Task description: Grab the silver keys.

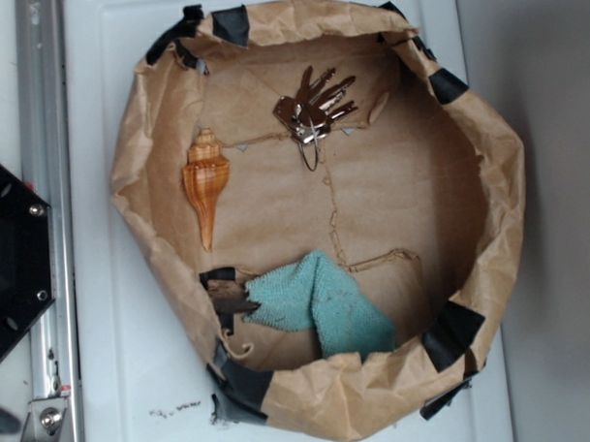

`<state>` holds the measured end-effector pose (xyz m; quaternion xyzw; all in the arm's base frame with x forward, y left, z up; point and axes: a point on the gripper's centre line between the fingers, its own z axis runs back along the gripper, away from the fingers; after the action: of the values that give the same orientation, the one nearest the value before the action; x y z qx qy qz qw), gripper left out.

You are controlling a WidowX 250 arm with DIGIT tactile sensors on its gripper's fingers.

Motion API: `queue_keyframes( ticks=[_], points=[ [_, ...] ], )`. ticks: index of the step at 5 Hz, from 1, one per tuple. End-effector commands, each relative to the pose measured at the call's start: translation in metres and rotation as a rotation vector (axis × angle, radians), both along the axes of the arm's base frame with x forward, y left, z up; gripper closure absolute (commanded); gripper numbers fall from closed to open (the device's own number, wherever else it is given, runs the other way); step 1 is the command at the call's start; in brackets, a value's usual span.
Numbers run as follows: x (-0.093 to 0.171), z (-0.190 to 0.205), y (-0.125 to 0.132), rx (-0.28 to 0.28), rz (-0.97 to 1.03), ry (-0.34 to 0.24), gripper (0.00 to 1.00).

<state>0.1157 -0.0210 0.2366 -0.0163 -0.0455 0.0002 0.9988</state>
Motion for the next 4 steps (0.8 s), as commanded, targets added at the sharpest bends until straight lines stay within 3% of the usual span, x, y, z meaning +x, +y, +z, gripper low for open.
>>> queue_keyframes(
  ticks=[1, 2, 3, 4],
  points=[
    [0.000, 0.000, 0.000, 0.000, 0.000, 0.000, 0.00],
    [0.050, -0.007, -0.018, 0.011, 0.108, 0.005, 0.00],
    [0.100, -0.017, -0.020, 0.012, 0.199, -0.009, 0.00],
    [0.137, -0.037, 0.000, 0.018, 0.436, -0.050, 0.00]
  ],
)
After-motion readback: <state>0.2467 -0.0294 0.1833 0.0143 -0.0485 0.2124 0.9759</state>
